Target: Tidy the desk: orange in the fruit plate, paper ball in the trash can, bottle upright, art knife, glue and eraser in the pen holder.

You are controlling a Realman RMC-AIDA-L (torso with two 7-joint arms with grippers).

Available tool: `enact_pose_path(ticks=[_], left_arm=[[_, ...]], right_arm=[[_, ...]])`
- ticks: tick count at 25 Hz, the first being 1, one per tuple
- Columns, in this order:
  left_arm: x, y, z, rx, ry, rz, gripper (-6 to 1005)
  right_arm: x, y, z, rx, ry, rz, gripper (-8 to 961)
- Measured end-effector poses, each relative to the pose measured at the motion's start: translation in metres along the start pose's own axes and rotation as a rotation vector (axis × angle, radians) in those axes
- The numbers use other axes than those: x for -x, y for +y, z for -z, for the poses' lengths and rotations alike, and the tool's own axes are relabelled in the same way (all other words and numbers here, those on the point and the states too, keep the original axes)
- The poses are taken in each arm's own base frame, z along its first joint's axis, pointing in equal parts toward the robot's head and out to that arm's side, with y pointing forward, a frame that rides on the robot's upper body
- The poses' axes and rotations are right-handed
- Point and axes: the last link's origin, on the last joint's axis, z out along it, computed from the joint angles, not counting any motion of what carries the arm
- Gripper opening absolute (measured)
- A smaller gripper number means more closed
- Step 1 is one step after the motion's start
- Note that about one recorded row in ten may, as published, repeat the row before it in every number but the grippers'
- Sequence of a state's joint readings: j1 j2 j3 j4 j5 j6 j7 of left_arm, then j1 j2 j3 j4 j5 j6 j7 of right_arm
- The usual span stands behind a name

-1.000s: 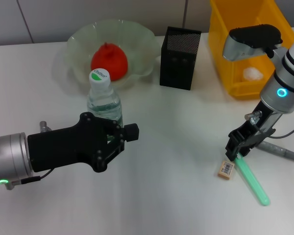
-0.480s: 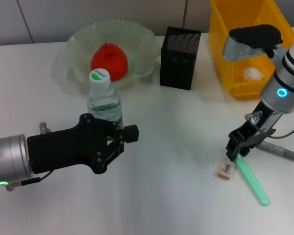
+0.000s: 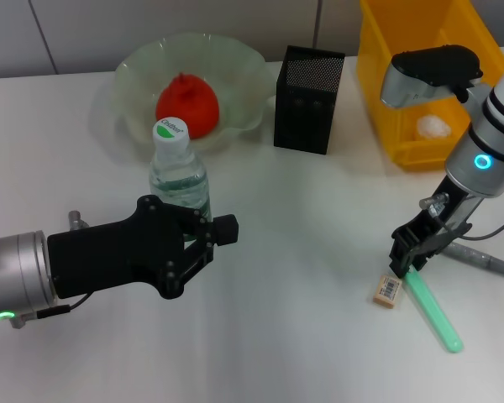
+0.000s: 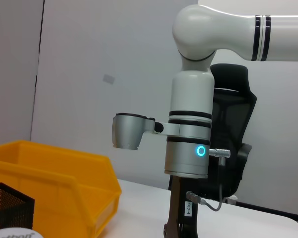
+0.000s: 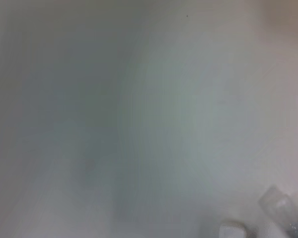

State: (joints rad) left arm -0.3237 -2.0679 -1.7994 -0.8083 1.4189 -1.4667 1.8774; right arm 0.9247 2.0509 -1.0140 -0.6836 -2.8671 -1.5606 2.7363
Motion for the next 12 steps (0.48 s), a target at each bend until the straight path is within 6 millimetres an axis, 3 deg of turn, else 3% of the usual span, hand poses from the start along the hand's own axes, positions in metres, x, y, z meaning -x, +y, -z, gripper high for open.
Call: enact_pose_path(ticks=[12], left_arm=[[0.0001,0.0002,0.0001,0.001,0.0,0.001,14]], right_arm=[[-0.0004,-0.0001,-0.0012,-0.001,0.003,0.003,208]])
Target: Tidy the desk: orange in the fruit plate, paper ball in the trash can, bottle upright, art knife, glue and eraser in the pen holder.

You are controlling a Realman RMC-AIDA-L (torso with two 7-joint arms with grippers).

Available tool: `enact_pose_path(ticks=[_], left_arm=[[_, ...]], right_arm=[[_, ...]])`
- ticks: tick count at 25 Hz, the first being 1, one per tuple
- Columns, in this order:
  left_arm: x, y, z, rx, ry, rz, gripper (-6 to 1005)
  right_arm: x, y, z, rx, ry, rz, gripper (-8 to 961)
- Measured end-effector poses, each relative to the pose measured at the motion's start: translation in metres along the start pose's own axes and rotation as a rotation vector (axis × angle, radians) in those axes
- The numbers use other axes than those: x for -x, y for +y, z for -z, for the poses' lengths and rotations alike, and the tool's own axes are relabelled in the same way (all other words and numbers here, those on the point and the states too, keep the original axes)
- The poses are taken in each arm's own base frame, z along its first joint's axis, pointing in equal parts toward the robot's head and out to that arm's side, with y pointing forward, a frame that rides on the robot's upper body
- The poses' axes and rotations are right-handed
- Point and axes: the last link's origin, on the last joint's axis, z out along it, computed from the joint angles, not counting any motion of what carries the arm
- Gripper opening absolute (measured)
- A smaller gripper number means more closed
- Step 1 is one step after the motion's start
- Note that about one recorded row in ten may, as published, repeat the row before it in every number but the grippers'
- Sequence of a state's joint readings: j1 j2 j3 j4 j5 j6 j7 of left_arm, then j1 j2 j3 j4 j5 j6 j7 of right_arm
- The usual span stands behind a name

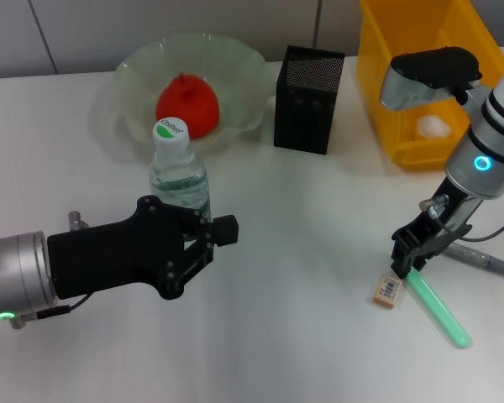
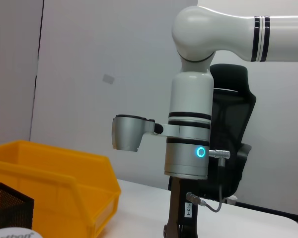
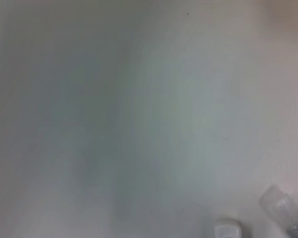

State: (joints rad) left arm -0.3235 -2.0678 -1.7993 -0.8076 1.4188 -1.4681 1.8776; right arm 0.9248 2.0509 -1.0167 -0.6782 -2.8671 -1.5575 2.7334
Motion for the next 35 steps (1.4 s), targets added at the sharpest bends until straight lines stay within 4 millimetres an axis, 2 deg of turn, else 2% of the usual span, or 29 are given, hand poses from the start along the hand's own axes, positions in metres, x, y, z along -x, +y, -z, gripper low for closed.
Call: enact_pose_path(ticks=[14,22,27,35], left_arm=[[0.001,0.001,0.001,-0.003,-0.001,0.004,14],[0.001,0.001,0.001,-0.003,-0.001,0.004,14],[0.001,0.001,0.001,-0.003,0.0,0.006,15],[-0.002,-0.003,0.004,-0.024,0.015,0.009,15]], right_arm=[[-0.004,-0.005,-0.001,0.008,-0.012,-0.018,186],[-0.007,-0.011,0.006,-0.005,-0.054,-0.017,187],[-0.007,-0.006,0.019,0.016,-0.108,0.016,187],[-0.005,0.0,0.057,0.044,-0.306,0.076,188]])
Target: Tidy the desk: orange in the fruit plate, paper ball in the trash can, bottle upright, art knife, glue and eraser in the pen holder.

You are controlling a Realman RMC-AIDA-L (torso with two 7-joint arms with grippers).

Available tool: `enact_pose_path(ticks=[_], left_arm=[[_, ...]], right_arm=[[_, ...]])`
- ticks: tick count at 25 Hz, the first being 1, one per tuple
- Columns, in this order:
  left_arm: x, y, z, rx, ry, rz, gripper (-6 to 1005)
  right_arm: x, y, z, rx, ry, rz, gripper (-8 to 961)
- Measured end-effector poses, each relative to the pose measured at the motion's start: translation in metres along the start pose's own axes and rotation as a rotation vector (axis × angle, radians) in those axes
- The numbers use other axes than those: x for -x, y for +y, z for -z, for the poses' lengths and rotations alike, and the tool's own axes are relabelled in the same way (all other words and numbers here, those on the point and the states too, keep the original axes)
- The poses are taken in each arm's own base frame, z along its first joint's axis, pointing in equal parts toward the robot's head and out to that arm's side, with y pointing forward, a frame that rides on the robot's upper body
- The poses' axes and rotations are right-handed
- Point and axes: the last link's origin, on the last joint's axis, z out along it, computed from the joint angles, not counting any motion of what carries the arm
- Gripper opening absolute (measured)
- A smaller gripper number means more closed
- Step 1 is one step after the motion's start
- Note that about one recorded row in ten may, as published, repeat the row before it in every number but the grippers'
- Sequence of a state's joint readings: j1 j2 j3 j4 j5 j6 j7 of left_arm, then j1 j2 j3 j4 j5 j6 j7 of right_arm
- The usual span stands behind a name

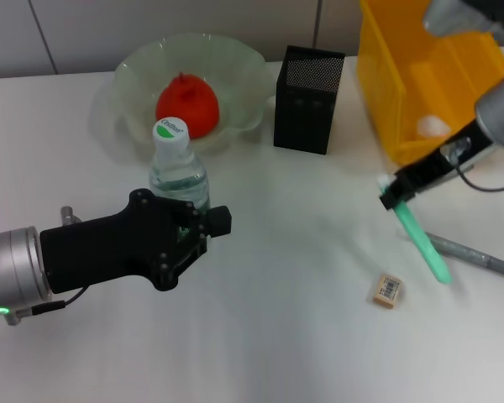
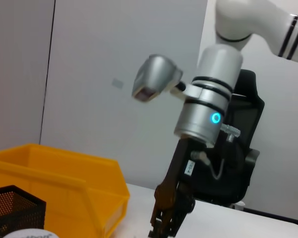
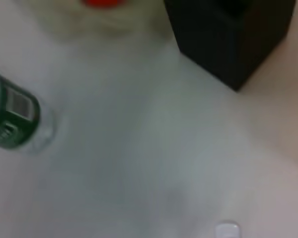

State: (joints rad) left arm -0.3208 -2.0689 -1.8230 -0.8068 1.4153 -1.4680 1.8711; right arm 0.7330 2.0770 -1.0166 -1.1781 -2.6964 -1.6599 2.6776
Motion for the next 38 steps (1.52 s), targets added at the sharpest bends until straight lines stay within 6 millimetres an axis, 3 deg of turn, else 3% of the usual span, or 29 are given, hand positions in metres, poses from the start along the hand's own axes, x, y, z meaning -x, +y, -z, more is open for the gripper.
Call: enact_pose_path(ticks=[5,18,30,38], left_arm=[[-0.003,-0.001,0.0,-0.008,0.017,0.002,15],[-0.011,-0.007,0.001,-0.038,0.069,0.005,14],[-0.01,-0.008,0.007,-0.074,0.097,0.025,14],[-0.003,-0.01,0.012,-0.096,0.101,0.058,14]], right_arm=[[-0.005,0.006,0.013,0.074,-0.131,0.017,189],[0.007,-0.001,0.052,-0.039,-0.441,0.146,190],[0.054,-0.01,0.082,-0.192,-0.749,0.283,191],[0.082,-0.018,0.083,-0.082,-0.892,0.332,192]])
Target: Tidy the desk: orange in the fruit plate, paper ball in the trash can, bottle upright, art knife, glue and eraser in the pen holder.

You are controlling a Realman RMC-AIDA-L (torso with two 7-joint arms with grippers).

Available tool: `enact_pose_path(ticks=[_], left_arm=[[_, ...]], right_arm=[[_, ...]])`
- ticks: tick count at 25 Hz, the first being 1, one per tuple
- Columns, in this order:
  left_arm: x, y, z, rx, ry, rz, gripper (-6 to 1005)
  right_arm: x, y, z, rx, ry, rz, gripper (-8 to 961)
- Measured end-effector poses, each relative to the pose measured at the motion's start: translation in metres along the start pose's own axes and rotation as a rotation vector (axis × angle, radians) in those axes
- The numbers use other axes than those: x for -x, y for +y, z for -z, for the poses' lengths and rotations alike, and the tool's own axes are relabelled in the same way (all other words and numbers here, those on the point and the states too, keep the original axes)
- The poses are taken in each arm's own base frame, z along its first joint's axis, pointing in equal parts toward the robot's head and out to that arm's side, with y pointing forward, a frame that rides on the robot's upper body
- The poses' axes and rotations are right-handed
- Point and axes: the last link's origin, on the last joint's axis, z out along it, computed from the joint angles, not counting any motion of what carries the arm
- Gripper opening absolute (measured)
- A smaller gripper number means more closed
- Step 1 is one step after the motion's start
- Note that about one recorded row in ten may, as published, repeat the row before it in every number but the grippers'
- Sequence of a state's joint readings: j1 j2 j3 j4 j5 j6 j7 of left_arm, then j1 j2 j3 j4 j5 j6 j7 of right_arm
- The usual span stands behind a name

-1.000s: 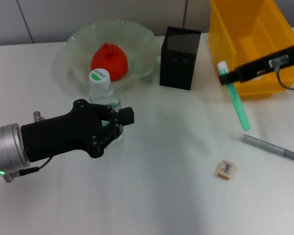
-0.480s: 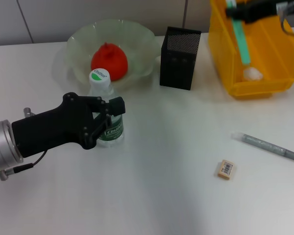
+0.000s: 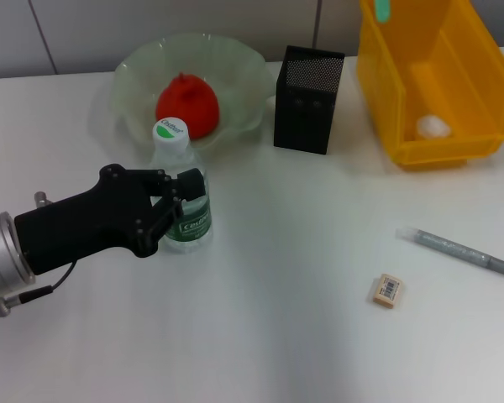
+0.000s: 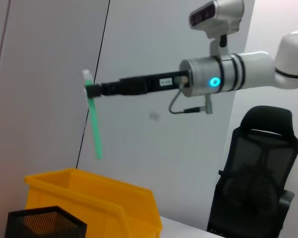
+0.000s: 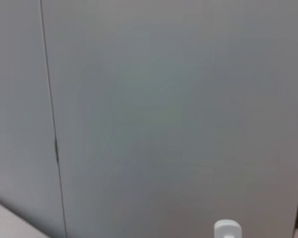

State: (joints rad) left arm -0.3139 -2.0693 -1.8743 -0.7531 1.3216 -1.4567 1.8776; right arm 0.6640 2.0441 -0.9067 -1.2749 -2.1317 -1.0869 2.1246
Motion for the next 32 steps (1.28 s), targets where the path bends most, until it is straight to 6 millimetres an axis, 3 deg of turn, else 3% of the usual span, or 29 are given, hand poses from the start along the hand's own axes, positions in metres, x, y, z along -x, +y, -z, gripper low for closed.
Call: enact_pose_path(ticks=[10,13,23,32], left_arm=[[0.002,0.009,-0.001,0.074,-0.012,0.001,15],[0.0,0.019,-0.002,0.162,-0.022,-0.011,15],[0.001,0.022,-0.002,0.19,-0.036,-0.015,15],[0.011,0.026,0.0,0.183,-0.036,0.01,15]], right_arm=[[-0.015,-0.024,-0.019,0.054,-0.07,-0.032,192],[-0.023,-0.024,-0.023,0.059,-0.058,-0.038,193],[-0.045,-0.02,-0.044,0.047,-0.015,-0.011,194],[-0.044,-0.015,-0.054,0.053,-0.007,0.013,194]])
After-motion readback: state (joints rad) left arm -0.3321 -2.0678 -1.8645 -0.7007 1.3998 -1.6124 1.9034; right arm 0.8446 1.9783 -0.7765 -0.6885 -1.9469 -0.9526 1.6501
